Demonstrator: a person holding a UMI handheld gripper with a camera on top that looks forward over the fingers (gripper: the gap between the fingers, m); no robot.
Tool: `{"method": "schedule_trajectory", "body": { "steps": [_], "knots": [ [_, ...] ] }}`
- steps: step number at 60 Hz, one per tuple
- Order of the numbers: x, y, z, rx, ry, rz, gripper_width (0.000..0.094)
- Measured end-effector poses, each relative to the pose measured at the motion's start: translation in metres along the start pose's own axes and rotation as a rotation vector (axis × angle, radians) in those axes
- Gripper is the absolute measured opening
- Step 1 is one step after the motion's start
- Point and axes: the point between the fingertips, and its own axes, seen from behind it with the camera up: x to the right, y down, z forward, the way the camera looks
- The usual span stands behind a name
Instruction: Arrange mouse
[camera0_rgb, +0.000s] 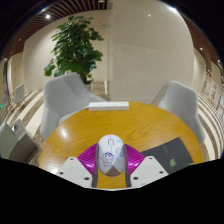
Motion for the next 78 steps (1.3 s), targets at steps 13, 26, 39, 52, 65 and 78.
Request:
{"method": "schedule_trajectory", "body": {
  "steps": [13,26,39,52,65,78],
  "knots": [
    [0.154,-0.007,0.020,-0.001,0.111,0.042,0.0386],
    [0.233,0.072,0.036,-0.115,0.140,0.063,0.0386],
    [0.242,0.102,0.049,-0.142,0.108,0.049,0.0444],
    [0.237,0.095,0.022,-0.141,0.099,0.064,0.0864],
    [0.171,0.066,-0.089,-0.077,0.061,0.048,0.0860],
    [0.089,0.106,-0.187,-0.111,-0.019,0.046,0.0861]
  ]
}}
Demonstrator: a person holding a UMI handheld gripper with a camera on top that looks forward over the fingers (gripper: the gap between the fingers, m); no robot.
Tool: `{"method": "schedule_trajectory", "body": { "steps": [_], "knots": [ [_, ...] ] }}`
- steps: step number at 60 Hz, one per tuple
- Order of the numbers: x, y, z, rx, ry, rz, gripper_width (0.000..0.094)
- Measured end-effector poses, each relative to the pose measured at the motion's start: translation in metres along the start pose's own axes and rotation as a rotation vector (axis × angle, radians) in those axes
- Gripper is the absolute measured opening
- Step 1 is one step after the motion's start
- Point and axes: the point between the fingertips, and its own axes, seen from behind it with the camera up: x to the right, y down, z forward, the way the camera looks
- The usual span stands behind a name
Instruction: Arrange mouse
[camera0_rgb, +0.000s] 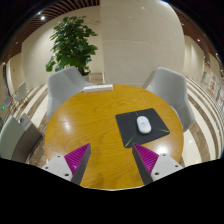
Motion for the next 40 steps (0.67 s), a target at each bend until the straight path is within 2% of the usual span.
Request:
{"method": "schedule_trajectory", "body": {
  "steps": [14,40],
  "knots": [
    [-0.025,0.050,-0.037,-0.040,-0.016,-0.063,0.0861],
    [-0.029,0.066,-0.058,-0.037,-0.011,-0.104,0.0860]
  ]
}}
